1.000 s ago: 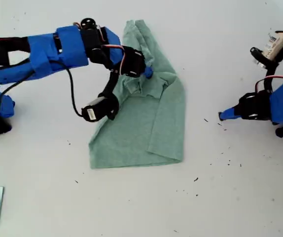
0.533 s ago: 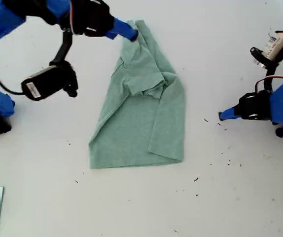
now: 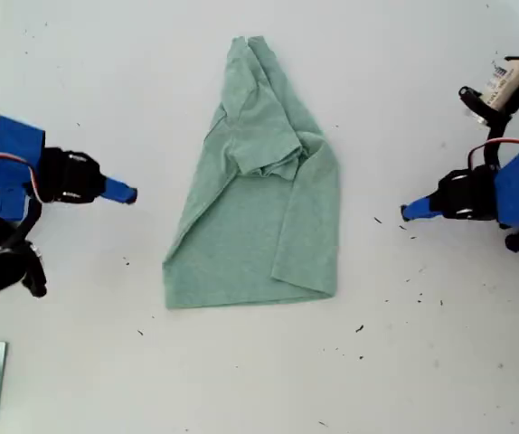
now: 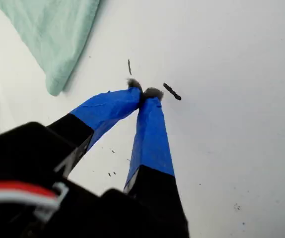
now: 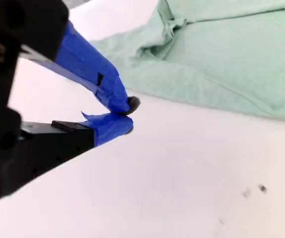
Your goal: Fold t shirt
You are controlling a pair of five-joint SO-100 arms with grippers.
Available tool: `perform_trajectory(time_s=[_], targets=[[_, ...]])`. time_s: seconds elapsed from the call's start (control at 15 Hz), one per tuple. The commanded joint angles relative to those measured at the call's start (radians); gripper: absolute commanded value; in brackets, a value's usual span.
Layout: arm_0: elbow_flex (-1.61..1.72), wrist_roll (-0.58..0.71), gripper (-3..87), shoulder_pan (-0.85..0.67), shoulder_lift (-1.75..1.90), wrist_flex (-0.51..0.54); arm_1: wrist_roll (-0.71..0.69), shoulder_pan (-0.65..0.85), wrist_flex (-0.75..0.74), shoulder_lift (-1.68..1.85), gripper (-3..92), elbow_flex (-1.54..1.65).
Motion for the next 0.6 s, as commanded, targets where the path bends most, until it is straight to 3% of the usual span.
perform_trajectory(time_s=[0.0,0.2,0.33,0.53], targets=[[0.161,-0.106,-0.1,0.071,0.176,-0.021,-0.008,0.009,0.000,0.012,2.5,0.049],[0.310,-0.137,-0.2,0.109,0.362,-0.018,-0.006,0.008,0.000,0.012,2.5,0.049],[0.344,-0.164,-0.2,0.126,0.543,0.063,-0.003,0.006,0.000,0.012,2.7,0.049],[0.345,-0.166,-0.2,0.124,0.491,0.035,-0.011,0.011,0.000,0.012,2.5,0.049]])
